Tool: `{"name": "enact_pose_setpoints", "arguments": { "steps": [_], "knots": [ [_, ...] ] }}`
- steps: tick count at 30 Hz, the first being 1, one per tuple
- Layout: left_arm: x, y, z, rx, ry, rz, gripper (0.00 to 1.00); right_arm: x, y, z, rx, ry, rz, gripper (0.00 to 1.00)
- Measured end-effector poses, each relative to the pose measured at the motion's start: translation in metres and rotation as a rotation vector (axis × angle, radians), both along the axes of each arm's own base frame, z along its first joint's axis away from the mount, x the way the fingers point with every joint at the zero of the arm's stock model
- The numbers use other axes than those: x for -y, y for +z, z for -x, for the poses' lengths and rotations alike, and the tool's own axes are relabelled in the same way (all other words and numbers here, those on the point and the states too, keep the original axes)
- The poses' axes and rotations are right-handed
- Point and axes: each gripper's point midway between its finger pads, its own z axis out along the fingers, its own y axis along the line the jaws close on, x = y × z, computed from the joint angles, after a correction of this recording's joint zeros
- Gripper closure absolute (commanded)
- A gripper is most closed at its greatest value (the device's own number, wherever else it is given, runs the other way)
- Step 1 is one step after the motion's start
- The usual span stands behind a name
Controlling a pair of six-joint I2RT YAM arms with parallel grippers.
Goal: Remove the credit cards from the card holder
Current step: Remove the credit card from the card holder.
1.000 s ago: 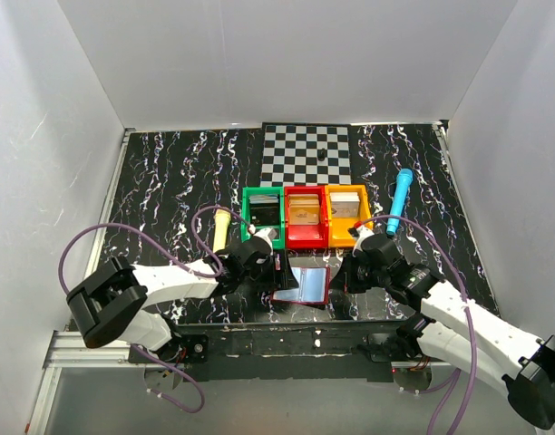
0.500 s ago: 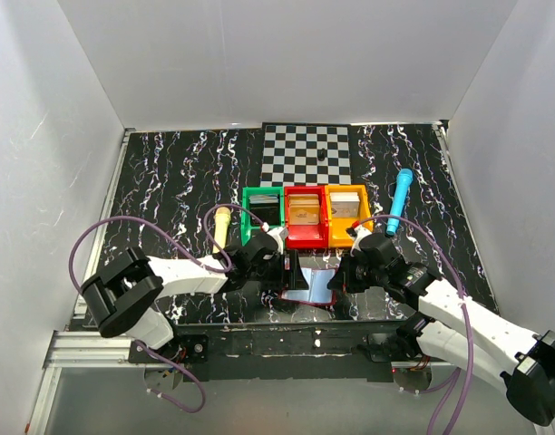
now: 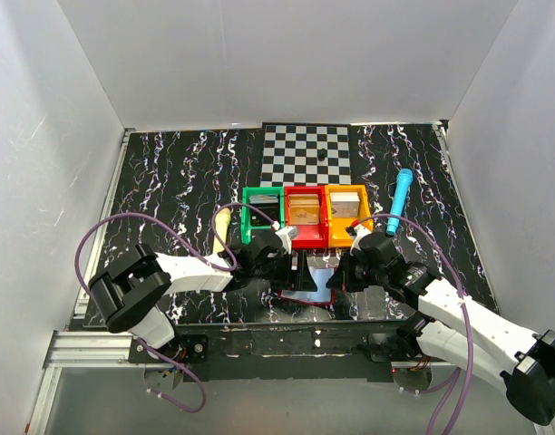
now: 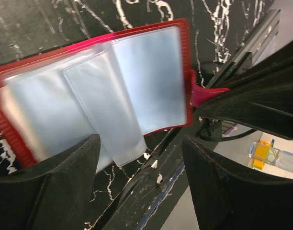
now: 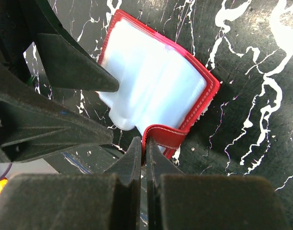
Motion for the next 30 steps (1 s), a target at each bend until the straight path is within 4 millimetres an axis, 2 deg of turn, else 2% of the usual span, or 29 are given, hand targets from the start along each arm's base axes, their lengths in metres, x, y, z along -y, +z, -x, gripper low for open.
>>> {"name": "enact_pose_setpoints", "arguments": {
  "steps": [9, 12, 16, 21, 23, 26, 30],
  "knots": [
    [0.015, 0.017, 0.004, 0.029, -0.064, 0.073, 0.31, 0.001, 0.001, -0.001, 0.007, -0.005, 0.001, 0.99],
    [0.015, 0.020, 0.002, 0.044, -0.059, 0.081, 0.26, 0.001, 0.003, -0.002, 0.018, -0.011, -0.003, 0.99],
    [0.003, 0.031, -0.003, 0.099, -0.004, 0.074, 0.13, 0.003, 0.004, -0.003, 0.031, -0.018, -0.005, 0.99],
    [-0.020, 0.046, -0.012, 0.163, 0.090, 0.061, 0.12, 0.005, -0.001, -0.001, 0.023, -0.020, 0.003, 0.99],
    [-0.030, 0.042, -0.014, 0.163, 0.120, 0.049, 0.14, 0.006, -0.004, 0.001, 0.015, -0.021, 0.010, 0.99],
    [-0.045, 0.022, -0.014, 0.130, 0.157, -0.007, 0.16, 0.007, -0.005, 0.001, 0.013, -0.021, 0.011, 0.99],
    [-0.051, 0.002, -0.014, 0.092, 0.165, -0.067, 0.16, 0.007, -0.005, 0.001, 0.012, -0.022, 0.011, 0.99]
  ]
}}
